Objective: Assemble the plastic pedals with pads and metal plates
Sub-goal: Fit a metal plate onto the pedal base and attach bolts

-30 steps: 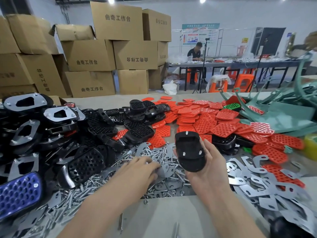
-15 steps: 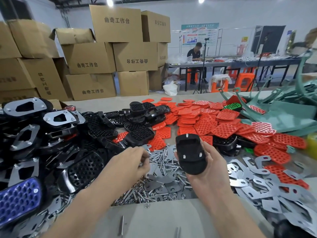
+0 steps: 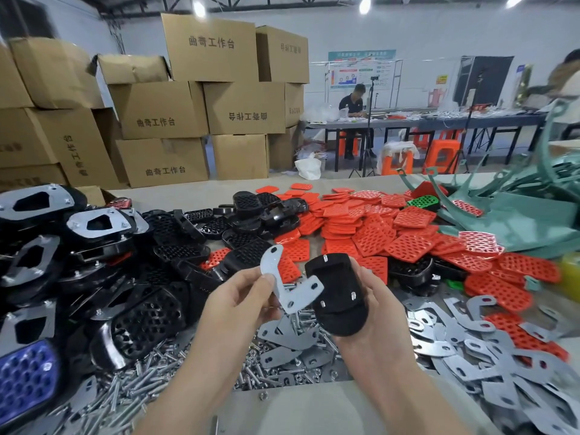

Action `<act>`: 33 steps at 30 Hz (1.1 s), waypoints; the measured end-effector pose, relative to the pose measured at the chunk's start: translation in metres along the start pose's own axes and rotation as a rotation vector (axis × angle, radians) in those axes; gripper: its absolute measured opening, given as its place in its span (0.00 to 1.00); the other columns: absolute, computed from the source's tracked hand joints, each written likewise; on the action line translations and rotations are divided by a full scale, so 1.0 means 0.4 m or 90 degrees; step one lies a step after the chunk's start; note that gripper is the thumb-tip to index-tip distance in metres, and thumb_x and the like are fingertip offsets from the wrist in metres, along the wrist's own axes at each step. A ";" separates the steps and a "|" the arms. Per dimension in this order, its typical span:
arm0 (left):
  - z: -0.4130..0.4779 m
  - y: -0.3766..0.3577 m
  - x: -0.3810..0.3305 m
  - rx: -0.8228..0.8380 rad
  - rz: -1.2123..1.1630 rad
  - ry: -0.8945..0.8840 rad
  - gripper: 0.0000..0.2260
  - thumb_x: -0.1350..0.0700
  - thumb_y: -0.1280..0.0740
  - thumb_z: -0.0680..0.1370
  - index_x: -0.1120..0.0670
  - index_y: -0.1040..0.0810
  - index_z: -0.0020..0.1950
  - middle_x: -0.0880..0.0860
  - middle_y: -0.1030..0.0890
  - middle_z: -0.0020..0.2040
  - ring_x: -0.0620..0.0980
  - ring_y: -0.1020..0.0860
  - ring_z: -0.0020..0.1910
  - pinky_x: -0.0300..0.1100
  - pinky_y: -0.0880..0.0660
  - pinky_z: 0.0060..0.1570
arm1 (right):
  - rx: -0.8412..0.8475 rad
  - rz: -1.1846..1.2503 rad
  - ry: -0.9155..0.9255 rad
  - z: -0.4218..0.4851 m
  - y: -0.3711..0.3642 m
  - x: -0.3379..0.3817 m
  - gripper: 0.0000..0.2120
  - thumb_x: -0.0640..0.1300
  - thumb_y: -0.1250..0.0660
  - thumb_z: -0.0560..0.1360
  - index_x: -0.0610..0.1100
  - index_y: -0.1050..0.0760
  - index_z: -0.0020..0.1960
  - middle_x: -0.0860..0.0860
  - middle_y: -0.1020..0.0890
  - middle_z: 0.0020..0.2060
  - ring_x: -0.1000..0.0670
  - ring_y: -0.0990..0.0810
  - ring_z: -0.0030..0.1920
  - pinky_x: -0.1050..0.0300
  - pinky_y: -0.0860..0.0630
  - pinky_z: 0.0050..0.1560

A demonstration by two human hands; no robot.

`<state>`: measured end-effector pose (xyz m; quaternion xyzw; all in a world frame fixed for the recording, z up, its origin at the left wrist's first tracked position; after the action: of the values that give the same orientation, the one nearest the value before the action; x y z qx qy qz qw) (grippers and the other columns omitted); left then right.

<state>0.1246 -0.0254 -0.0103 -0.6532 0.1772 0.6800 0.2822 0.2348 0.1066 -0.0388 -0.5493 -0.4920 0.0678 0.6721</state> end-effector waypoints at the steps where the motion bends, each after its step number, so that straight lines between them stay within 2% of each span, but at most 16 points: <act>1: -0.006 -0.010 -0.001 0.016 0.017 -0.010 0.10 0.58 0.33 0.81 0.49 0.14 0.43 0.50 0.19 0.34 0.46 0.21 0.34 0.37 0.21 0.40 | 0.006 -0.004 -0.006 0.000 -0.005 -0.003 0.12 0.51 0.32 0.73 0.47 0.12 0.46 0.44 0.16 0.45 0.46 0.17 0.41 0.52 0.23 0.46; 2: -0.010 -0.018 -0.001 0.025 0.040 -0.021 0.10 0.57 0.33 0.81 0.48 0.14 0.43 0.50 0.19 0.34 0.45 0.21 0.35 0.35 0.21 0.40 | 0.008 -0.003 -0.011 -0.001 -0.010 -0.006 0.11 0.51 0.32 0.72 0.47 0.12 0.44 0.44 0.15 0.44 0.46 0.15 0.41 0.52 0.20 0.44; 5: -0.017 -0.025 -0.003 0.026 0.093 -0.051 0.07 0.55 0.32 0.81 0.48 0.15 0.46 0.52 0.16 0.37 0.44 0.20 0.35 0.31 0.24 0.38 | 0.011 0.005 -0.041 -0.004 -0.017 -0.014 0.14 0.47 0.35 0.79 0.45 0.17 0.61 0.42 0.14 0.52 0.44 0.13 0.46 0.52 0.15 0.41; 7: -0.017 -0.028 -0.005 0.028 0.107 -0.063 0.06 0.54 0.32 0.80 0.49 0.15 0.48 0.55 0.15 0.40 0.44 0.20 0.36 0.32 0.23 0.39 | 0.024 -0.019 -0.069 -0.006 -0.024 -0.025 0.16 0.47 0.37 0.82 0.44 0.21 0.66 0.42 0.14 0.55 0.43 0.13 0.49 0.52 0.16 0.41; 10: -0.014 -0.032 -0.002 0.022 0.118 -0.068 0.07 0.56 0.33 0.81 0.53 0.16 0.47 0.58 0.16 0.40 0.45 0.21 0.36 0.37 0.22 0.41 | 0.045 -0.054 -0.097 -0.007 -0.033 -0.041 0.17 0.47 0.35 0.81 0.42 0.20 0.66 0.42 0.15 0.57 0.43 0.14 0.54 0.50 0.18 0.51; 13: -0.015 -0.032 0.009 0.019 0.150 -0.057 0.08 0.55 0.33 0.81 0.53 0.16 0.45 0.55 0.16 0.40 0.44 0.23 0.36 0.44 0.21 0.45 | 0.054 -0.088 -0.106 0.000 -0.023 -0.053 0.21 0.48 0.35 0.82 0.44 0.26 0.73 0.42 0.18 0.64 0.41 0.19 0.65 0.46 0.24 0.64; 15: -0.016 -0.028 0.015 0.006 0.180 -0.057 0.09 0.53 0.33 0.80 0.52 0.17 0.43 0.54 0.16 0.42 0.42 0.24 0.35 0.47 0.23 0.44 | 0.074 -0.106 -0.095 0.002 -0.020 -0.055 0.22 0.47 0.33 0.78 0.47 0.24 0.72 0.44 0.16 0.63 0.43 0.17 0.62 0.47 0.22 0.62; 19: -0.019 -0.026 0.019 -0.014 0.213 -0.058 0.07 0.50 0.33 0.80 0.42 0.18 0.44 0.50 0.18 0.38 0.42 0.26 0.30 0.40 0.26 0.37 | 0.109 -0.126 -0.072 -0.002 -0.028 -0.054 0.27 0.47 0.27 0.68 0.50 0.21 0.67 0.45 0.14 0.58 0.46 0.13 0.55 0.53 0.15 0.47; 22: -0.022 -0.024 0.022 -0.017 0.194 -0.053 0.04 0.47 0.33 0.80 0.38 0.21 0.48 0.49 0.17 0.39 0.41 0.24 0.31 0.42 0.24 0.40 | 0.127 -0.151 -0.054 -0.005 -0.030 -0.051 0.30 0.42 0.24 0.63 0.51 0.20 0.66 0.43 0.13 0.56 0.44 0.13 0.55 0.53 0.15 0.44; 23: -0.022 -0.024 0.022 -0.022 0.184 -0.046 0.03 0.47 0.33 0.79 0.38 0.23 0.50 0.48 0.16 0.40 0.41 0.23 0.31 0.41 0.24 0.39 | 0.131 -0.161 -0.052 -0.005 -0.031 -0.051 0.29 0.40 0.24 0.63 0.52 0.18 0.64 0.42 0.13 0.56 0.42 0.13 0.54 0.52 0.15 0.44; 25: -0.023 -0.021 0.026 -0.023 0.176 -0.038 0.09 0.47 0.32 0.79 0.36 0.30 0.55 0.47 0.16 0.40 0.42 0.23 0.31 0.41 0.24 0.37 | 0.134 -0.184 -0.049 -0.008 -0.030 -0.057 0.27 0.35 0.24 0.64 0.53 0.17 0.62 0.41 0.13 0.55 0.40 0.13 0.53 0.51 0.16 0.44; 27: -0.023 -0.024 0.022 -0.005 0.169 -0.047 0.10 0.50 0.33 0.80 0.36 0.29 0.56 0.49 0.16 0.38 0.44 0.24 0.31 0.47 0.23 0.38 | 0.140 -0.198 -0.048 -0.007 -0.030 -0.060 0.28 0.31 0.25 0.68 0.52 0.18 0.63 0.39 0.14 0.55 0.39 0.13 0.53 0.50 0.16 0.45; 28: -0.024 -0.028 0.019 0.009 0.167 -0.050 0.08 0.51 0.33 0.80 0.39 0.27 0.56 0.49 0.17 0.37 0.44 0.24 0.31 0.46 0.23 0.37 | 0.138 -0.207 -0.047 -0.007 -0.028 -0.062 0.27 0.31 0.27 0.70 0.53 0.19 0.64 0.38 0.14 0.56 0.39 0.13 0.53 0.49 0.16 0.45; 31: -0.027 -0.028 0.017 0.037 0.144 -0.037 0.06 0.55 0.33 0.81 0.45 0.25 0.55 0.48 0.17 0.34 0.43 0.24 0.29 0.37 0.23 0.34 | 0.126 -0.233 -0.039 -0.005 -0.024 -0.062 0.26 0.30 0.31 0.74 0.55 0.19 0.63 0.38 0.14 0.55 0.38 0.13 0.51 0.47 0.16 0.45; 33: -0.027 -0.027 0.020 0.052 0.122 -0.017 0.05 0.56 0.33 0.81 0.48 0.25 0.55 0.48 0.18 0.33 0.43 0.24 0.30 0.35 0.24 0.34 | 0.114 -0.237 -0.033 -0.004 -0.024 -0.061 0.25 0.29 0.32 0.75 0.56 0.16 0.59 0.38 0.13 0.52 0.39 0.13 0.46 0.46 0.16 0.42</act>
<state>0.1397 -0.0224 -0.0175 -0.6121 0.2625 0.7049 0.2441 0.2195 0.0863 -0.0453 -0.3854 -0.5939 -0.0002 0.7062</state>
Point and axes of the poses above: each hand's wrist, its own z-axis towards the middle knuckle, its own y-axis out of the back of the hand, x = y × z, the point moved 5 cm from there along z, towards the middle knuckle
